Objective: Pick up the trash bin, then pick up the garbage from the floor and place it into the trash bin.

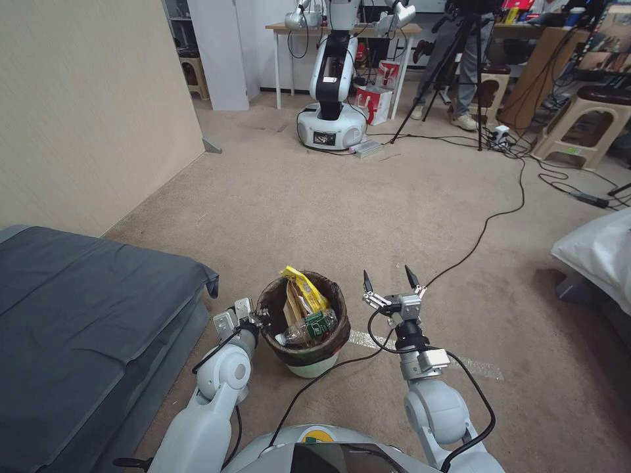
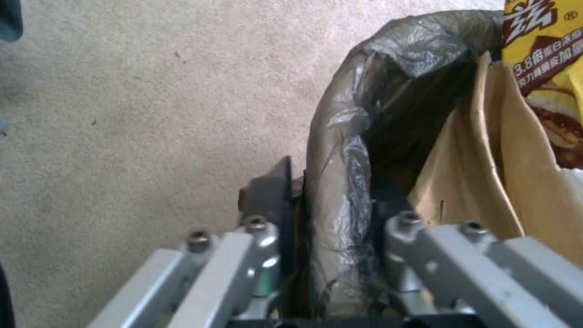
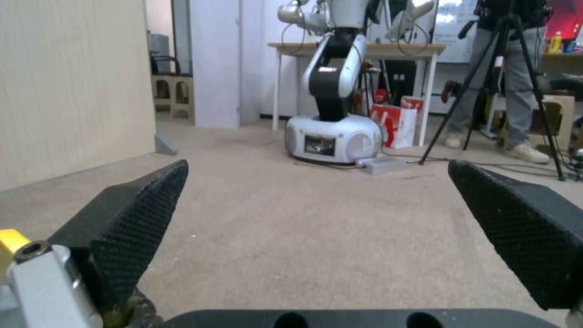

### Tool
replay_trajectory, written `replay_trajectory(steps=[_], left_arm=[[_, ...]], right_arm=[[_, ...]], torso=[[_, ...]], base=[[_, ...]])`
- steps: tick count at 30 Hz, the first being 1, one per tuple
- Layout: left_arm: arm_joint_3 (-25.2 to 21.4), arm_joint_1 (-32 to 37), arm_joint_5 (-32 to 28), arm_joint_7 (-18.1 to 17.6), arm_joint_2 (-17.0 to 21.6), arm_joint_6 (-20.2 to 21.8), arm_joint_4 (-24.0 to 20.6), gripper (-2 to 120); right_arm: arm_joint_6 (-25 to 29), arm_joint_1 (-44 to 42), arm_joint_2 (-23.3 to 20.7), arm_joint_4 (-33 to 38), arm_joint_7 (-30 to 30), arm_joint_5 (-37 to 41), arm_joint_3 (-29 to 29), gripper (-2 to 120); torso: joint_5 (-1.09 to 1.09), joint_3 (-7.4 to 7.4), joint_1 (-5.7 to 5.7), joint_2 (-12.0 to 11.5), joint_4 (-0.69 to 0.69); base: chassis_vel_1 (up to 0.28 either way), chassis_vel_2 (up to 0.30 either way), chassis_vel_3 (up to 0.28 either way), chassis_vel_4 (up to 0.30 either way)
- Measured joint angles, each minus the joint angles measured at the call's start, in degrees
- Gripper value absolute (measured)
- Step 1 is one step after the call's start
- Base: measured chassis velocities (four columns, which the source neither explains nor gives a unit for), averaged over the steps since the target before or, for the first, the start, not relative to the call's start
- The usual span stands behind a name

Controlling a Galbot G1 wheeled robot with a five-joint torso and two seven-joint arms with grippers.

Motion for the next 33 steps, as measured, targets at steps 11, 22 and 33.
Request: replay_trajectory(steps=[11, 22, 33], left_arm=[[0.1, 0.3, 0.9, 0.7, 0.3, -0.1, -0.5, 61], [0.3, 0.7, 2.9, 1.7, 0.6, -0.5, -1.9, 97], [0.3, 0.7, 6.9, 4.3, 1.4, -3.3, -3.6, 99]], right_arm=[[0.1, 0.4, 0.2, -0.4, -0.4, -0.2, -0.4, 100], [0.2, 0.5, 0.3, -0.7, -0.8, -0.2, -0.5, 100], [0.3, 0.8, 0.4, -0.8, -1.0, -0.3, -0.6, 100]], torso=[[-0.02, 0.02, 0.0, 0.0, -0.01], [-0.04, 0.03, 0.01, 0.0, -0.02], [0.0, 0.01, 0.01, 0.0, -0.01]], base=[[0.0, 0.0, 0.0, 0.0], [0.0, 0.0, 0.0, 0.0], [0.0, 0.0, 0.0, 0.0]])
